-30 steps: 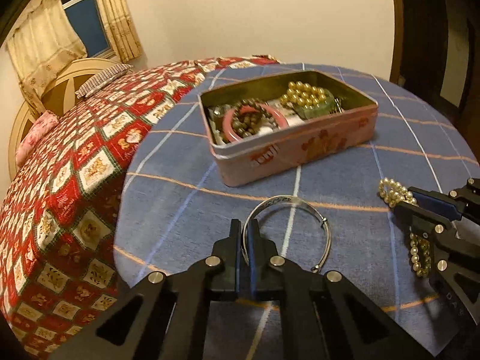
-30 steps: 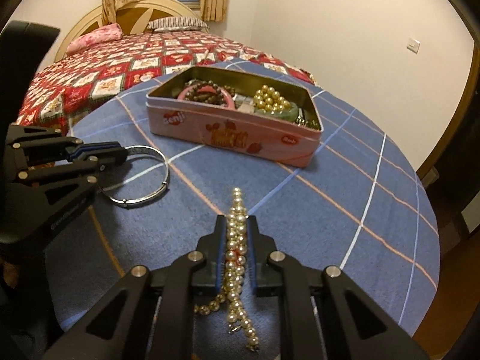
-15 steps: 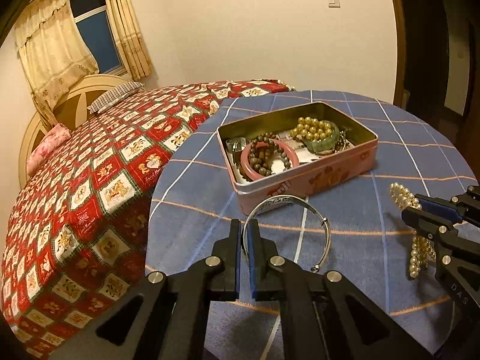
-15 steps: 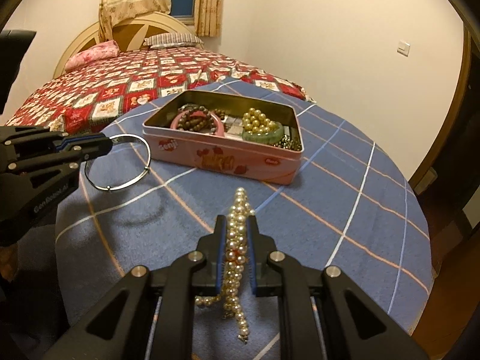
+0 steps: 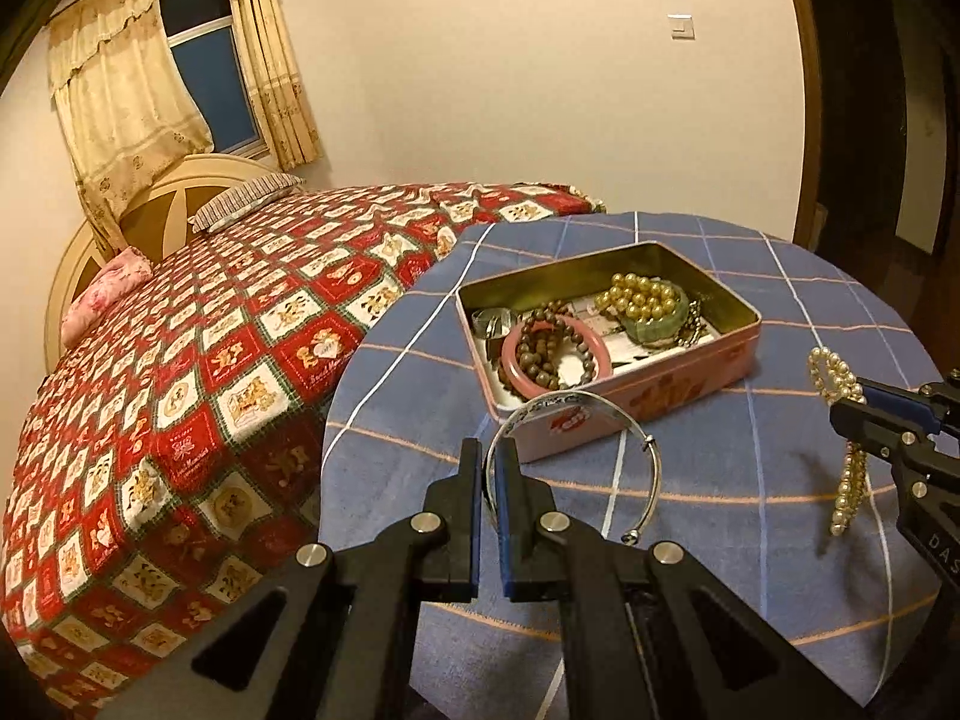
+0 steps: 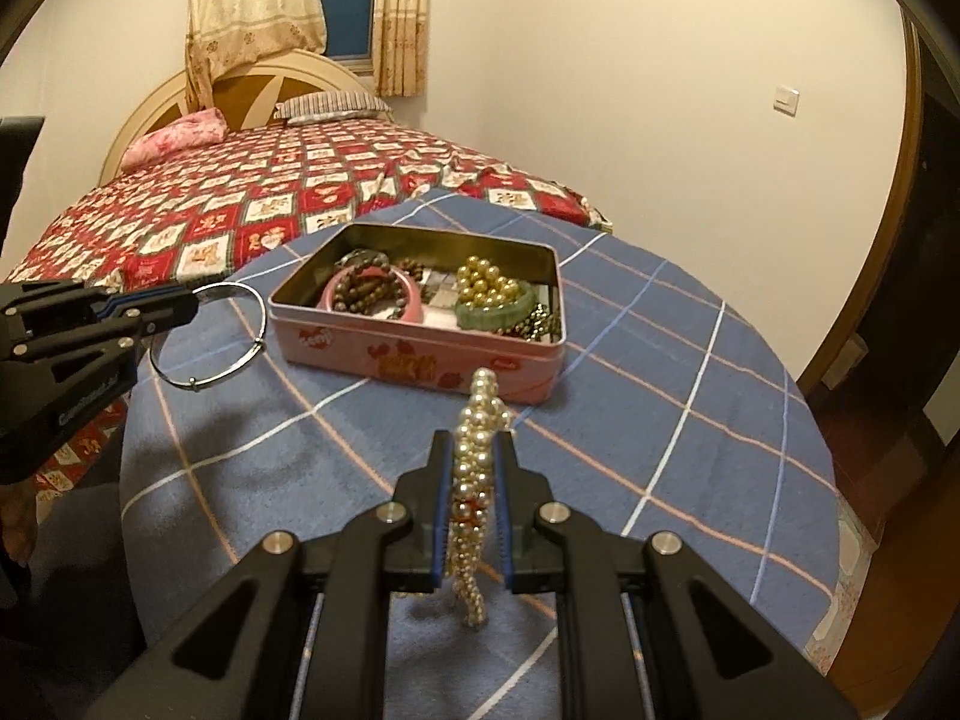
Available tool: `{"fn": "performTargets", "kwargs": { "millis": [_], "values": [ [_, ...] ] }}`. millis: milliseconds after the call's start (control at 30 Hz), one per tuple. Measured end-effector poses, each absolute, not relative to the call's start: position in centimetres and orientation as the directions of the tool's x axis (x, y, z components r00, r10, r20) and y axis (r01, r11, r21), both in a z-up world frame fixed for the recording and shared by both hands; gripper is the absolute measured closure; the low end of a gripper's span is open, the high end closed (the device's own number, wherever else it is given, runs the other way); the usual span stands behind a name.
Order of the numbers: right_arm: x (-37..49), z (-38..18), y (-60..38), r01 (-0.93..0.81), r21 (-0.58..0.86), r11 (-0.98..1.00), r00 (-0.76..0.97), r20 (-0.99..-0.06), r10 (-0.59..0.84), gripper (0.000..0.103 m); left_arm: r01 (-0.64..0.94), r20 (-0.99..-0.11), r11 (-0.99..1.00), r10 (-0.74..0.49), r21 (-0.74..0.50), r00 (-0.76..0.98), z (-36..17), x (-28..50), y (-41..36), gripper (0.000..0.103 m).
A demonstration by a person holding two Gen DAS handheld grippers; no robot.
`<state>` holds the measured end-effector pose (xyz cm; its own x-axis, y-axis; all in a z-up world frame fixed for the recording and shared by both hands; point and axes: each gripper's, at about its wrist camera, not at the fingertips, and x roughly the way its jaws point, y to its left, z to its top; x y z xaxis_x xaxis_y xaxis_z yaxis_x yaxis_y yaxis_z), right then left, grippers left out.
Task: Organize jewelry
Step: 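Lift and carry the silver bangle and pearl necklace with both grippers over the tin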
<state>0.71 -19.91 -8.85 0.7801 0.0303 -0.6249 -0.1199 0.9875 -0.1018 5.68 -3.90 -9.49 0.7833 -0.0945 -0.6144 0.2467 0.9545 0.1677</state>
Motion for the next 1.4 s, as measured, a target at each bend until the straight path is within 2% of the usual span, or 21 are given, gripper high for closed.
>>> {"fn": "performTargets", "kwargs": {
  "millis": [1400],
  "values": [
    [7.7, -4.4, -21.6, -0.106, -0.15, 0.983, 0.818, -0.575, 0.0, 0.089, 0.246, -0.573, 0.946, -0.085, 0.21, 0.815, -6.0, 12.4, -6.5, 0.1]
  ]
}}
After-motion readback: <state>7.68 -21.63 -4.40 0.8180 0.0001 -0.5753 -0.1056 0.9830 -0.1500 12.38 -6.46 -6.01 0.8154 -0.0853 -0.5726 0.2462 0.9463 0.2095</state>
